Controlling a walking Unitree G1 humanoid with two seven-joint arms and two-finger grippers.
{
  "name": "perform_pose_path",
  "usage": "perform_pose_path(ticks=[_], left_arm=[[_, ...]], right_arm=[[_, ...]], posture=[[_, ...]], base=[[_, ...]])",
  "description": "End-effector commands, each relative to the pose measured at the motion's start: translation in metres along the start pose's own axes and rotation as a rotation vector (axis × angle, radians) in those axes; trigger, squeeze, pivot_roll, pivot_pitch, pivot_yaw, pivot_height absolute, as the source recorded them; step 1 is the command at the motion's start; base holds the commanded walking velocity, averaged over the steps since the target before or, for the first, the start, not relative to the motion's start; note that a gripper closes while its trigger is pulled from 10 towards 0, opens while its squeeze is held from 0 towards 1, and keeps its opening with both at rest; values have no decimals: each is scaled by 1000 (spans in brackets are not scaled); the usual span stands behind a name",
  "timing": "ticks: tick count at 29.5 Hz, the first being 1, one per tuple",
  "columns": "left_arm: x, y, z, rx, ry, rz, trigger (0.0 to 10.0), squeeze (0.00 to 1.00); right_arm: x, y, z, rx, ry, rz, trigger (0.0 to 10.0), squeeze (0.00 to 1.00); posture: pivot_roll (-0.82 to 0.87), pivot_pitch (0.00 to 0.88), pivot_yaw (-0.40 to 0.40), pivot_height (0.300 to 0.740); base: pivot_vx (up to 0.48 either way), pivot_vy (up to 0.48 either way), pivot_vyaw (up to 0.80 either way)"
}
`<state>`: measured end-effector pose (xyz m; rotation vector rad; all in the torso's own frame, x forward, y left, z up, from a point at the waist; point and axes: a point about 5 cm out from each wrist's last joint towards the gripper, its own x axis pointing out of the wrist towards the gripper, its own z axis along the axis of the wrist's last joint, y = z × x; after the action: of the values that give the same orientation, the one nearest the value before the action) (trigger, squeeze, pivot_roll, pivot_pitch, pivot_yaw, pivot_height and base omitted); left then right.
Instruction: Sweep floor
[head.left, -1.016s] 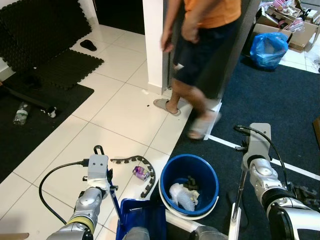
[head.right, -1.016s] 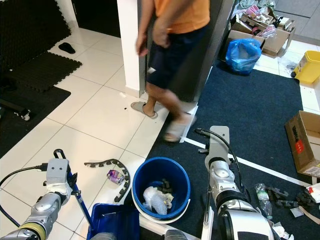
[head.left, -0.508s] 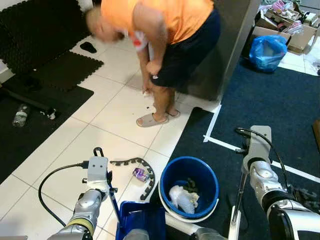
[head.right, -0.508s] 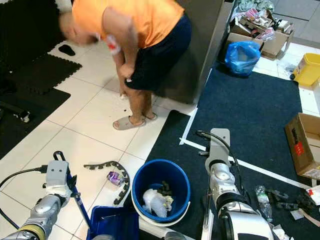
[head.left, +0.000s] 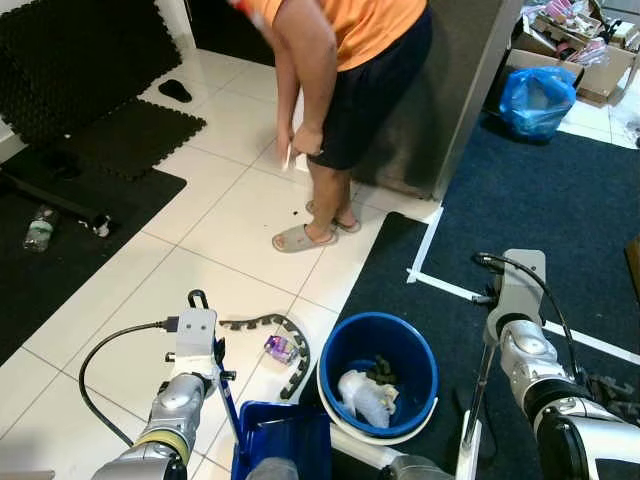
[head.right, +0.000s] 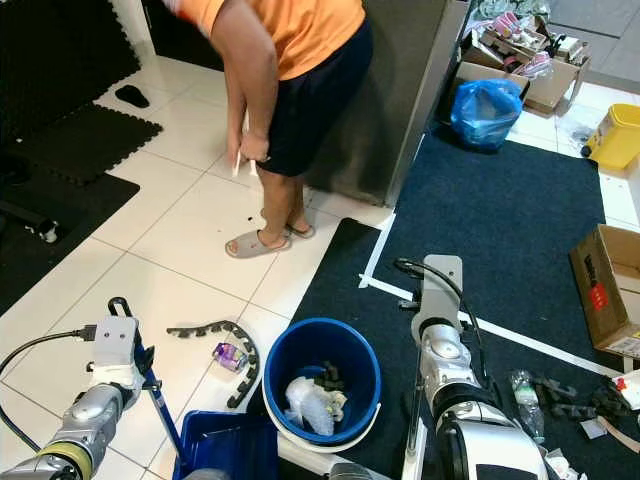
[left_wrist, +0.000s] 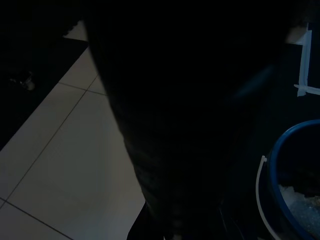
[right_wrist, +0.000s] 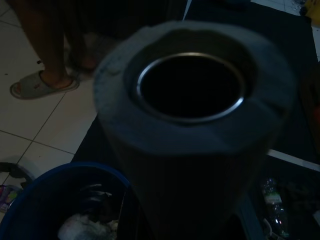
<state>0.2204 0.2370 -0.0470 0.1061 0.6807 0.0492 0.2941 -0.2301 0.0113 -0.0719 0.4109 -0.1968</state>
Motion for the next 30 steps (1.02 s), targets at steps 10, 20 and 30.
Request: perform_pose_path(ticks=[10,20,30], left_arm=[[-1,-2,-5,-9,33,-13,10000,0],[2,-1,3,-23,-5,-8,10000,0],[5,-8,13,-22,-47,-27,10000,0]], right_arm=[[2,-8,8,75,-51,-22,10000,0],[1,-7,5,68,-31,-15,10000,0],[1,-6,4,70,-32,-10,10000,0]], posture=[[170,0,-31,740],[176,0,-36,740],[177,0,-35,740]], base=[[0,0,0],[0,0,0],[0,0,0]])
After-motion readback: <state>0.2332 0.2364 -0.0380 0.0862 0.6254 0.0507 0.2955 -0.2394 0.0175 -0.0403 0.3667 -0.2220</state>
